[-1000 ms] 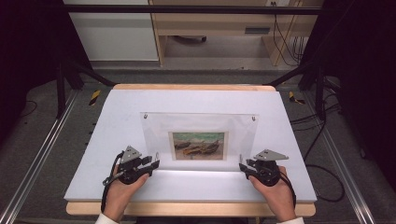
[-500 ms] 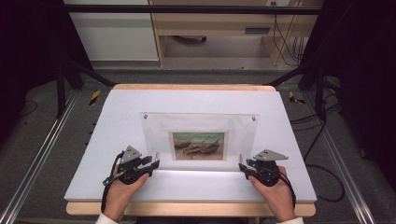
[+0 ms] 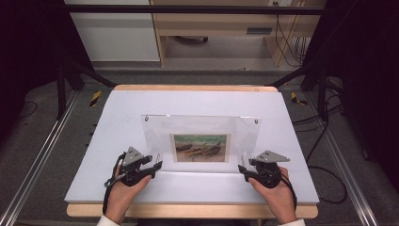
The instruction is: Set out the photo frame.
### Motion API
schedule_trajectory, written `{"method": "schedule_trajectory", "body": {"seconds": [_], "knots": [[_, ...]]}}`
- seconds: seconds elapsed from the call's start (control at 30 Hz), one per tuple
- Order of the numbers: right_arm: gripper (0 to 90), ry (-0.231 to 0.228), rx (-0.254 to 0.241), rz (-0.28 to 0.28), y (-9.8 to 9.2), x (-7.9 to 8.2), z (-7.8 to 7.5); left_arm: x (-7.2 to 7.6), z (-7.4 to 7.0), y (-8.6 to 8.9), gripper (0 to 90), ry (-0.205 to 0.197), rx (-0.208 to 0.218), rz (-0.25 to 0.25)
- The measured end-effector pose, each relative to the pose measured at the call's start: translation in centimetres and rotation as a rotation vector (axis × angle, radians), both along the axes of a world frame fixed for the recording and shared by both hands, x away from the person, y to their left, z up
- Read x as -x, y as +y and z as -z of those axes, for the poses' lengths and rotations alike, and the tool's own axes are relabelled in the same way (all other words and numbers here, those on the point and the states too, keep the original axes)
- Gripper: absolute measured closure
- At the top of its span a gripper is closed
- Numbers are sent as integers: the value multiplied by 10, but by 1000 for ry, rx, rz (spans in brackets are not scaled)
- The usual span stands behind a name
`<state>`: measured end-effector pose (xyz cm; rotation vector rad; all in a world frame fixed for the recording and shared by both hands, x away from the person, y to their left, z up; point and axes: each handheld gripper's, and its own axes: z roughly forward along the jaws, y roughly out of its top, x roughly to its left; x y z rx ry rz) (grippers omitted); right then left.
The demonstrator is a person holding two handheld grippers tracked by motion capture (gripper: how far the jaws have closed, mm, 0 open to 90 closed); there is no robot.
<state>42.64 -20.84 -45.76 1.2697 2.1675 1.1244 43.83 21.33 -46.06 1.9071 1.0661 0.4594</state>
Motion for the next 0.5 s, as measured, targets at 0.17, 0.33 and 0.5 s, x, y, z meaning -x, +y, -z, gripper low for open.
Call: {"method": "schedule_trajectory", "body": {"seconds": [0.17,0.33,0.5], "knots": [[343,-17,5,-4,1,-1,-1,-1,0,0,374,-13,8,2],[244,-46,9,-9,3,-1,-2,-2,-1,0,285,-21,25,-1],[154,-88,14,-7,6,-1,-5,-2,-4,-1,210,-47,33,11]]}}
